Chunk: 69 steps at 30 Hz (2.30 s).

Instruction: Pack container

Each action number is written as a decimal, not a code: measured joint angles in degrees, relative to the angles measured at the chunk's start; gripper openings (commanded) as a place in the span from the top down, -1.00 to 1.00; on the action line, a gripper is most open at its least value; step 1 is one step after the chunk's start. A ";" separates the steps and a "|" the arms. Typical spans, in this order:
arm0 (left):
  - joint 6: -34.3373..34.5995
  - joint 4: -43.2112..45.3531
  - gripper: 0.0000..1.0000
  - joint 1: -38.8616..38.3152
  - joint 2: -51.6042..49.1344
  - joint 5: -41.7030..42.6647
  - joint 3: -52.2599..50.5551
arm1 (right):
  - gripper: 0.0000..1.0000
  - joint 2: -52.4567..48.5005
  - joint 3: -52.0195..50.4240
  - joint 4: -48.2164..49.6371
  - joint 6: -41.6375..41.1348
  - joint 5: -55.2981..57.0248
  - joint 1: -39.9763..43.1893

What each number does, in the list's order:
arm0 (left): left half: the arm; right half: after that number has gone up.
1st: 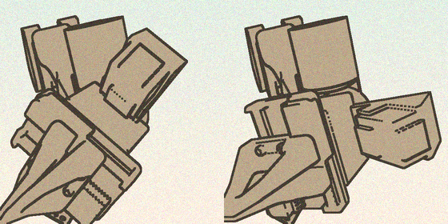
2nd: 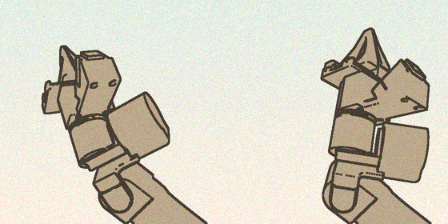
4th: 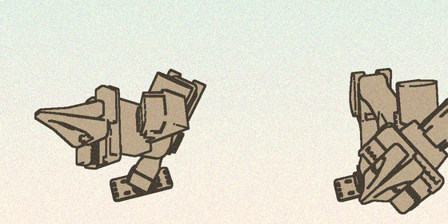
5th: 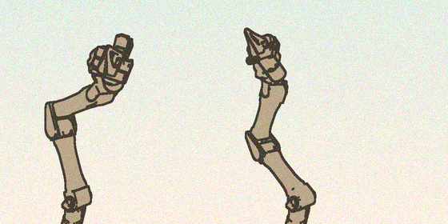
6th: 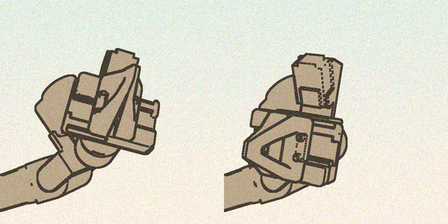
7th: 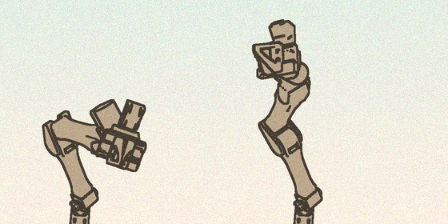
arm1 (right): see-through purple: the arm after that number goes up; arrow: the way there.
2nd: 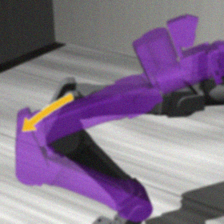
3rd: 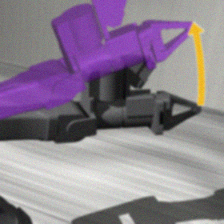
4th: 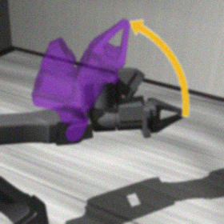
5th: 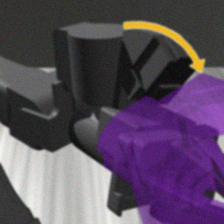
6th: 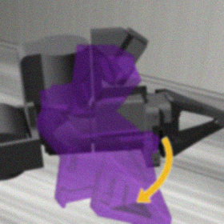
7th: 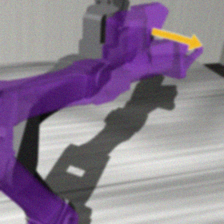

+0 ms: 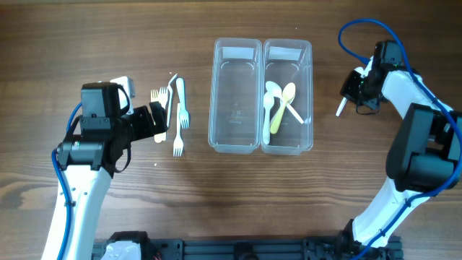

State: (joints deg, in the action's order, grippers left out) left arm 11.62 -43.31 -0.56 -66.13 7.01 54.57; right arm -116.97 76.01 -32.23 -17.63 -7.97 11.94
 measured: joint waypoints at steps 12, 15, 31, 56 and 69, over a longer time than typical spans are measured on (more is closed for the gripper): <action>0.00 0.02 -0.99 0.00 0.00 0.00 0.00 | 0.91 22.69 -0.52 -1.42 4.33 -5.27 -5.35; 0.00 0.02 -1.00 0.00 0.00 0.00 0.00 | 0.91 26.51 -0.52 -1.60 4.52 -5.97 -10.99; 0.00 0.02 -0.99 0.00 0.00 0.00 0.00 | -0.15 13.90 -0.59 -0.28 2.49 -2.64 -27.82; 3.74 -4.79 -0.85 0.00 -5.14 -1.51 0.98 | -0.96 31.69 -0.63 -1.18 -3.21 -0.35 0.85; -10.14 6.25 -0.61 0.00 -31.04 -8.04 6.84 | -0.96 31.67 -0.63 -1.60 -4.24 -0.35 0.85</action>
State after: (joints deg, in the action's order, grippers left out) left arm 1.48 -37.06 -0.56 -97.17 -1.04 61.41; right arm -85.30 75.37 -33.82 -21.87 -8.32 12.80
